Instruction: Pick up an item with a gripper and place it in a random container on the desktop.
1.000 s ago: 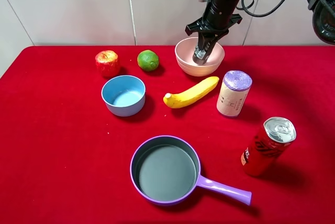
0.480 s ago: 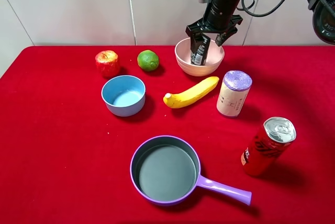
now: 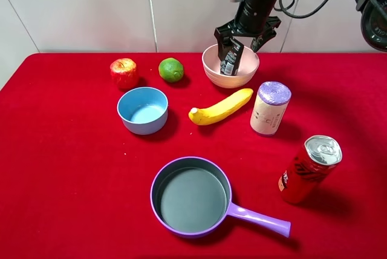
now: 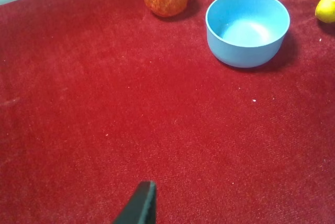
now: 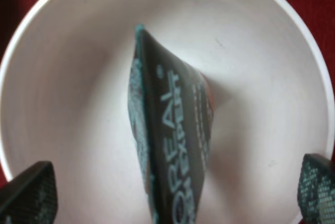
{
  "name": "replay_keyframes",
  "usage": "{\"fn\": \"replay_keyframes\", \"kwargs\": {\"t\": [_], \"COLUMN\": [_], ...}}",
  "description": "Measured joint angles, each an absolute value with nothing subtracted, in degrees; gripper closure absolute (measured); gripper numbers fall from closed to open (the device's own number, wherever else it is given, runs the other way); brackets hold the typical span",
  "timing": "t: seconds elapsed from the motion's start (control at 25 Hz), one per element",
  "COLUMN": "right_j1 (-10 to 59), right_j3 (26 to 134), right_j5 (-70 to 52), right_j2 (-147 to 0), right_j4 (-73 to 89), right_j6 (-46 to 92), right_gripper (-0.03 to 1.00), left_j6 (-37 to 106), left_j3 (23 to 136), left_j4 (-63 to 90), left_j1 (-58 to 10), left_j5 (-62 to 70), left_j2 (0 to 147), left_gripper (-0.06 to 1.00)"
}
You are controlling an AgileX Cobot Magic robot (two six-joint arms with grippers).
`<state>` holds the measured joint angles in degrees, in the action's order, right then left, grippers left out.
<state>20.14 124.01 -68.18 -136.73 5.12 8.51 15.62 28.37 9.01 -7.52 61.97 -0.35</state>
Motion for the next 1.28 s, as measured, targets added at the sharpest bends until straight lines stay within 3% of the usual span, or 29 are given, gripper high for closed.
{"fn": "replay_keyframes", "kwargs": {"t": [0.28, 0.68, 1.28], "right_j1": [21.85, 24.36, 25.45], "right_j3": [127.7, 124.32, 98.15], "right_j5": [-69.71, -69.8, -69.77], "right_j2": [-135.41, -126.4, -105.54], "right_j4": [2.92, 0.35, 0.92], "right_j6": [8.19, 5.97, 7.68], "right_gripper": [0.27, 0.27, 0.27], "left_j6": [15.62, 15.62, 15.62], "left_j3": [28.37, 28.37, 28.37], "left_j4": [9.01, 9.01, 9.01], "left_j1": [-7.52, -7.52, -7.52], "left_j5": [61.97, 61.97, 61.97], "left_j2": [-0.35, -0.35, -0.35], "left_gripper": [-0.05, -0.05, -0.05]}}
